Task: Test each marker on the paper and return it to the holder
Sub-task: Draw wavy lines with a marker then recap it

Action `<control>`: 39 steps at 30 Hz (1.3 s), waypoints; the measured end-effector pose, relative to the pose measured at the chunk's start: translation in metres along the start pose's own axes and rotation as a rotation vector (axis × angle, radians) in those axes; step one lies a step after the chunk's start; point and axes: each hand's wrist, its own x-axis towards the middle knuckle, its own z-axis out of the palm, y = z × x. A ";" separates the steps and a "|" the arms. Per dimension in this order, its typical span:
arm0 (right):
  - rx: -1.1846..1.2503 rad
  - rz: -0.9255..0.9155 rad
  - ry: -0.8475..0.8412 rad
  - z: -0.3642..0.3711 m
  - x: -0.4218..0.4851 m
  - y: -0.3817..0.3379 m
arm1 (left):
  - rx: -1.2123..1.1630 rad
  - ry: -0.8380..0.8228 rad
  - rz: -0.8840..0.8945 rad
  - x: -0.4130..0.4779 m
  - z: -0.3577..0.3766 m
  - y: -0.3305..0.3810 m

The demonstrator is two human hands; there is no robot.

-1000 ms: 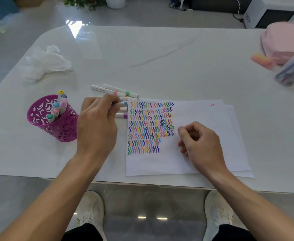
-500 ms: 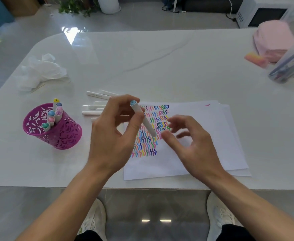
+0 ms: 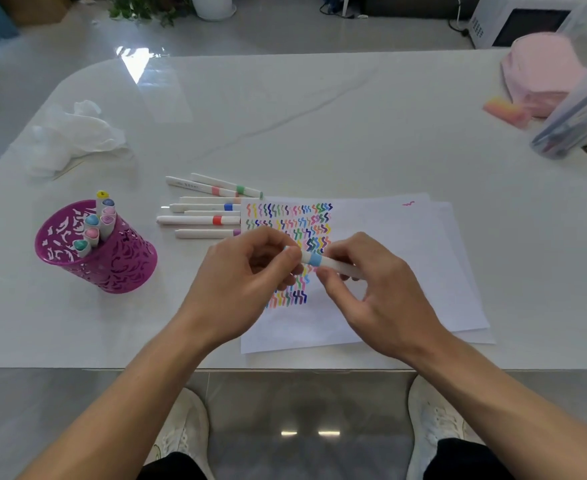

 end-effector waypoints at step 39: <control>-0.471 -0.049 -0.157 0.005 -0.015 0.000 | 0.346 -0.222 -0.135 -0.005 0.012 -0.014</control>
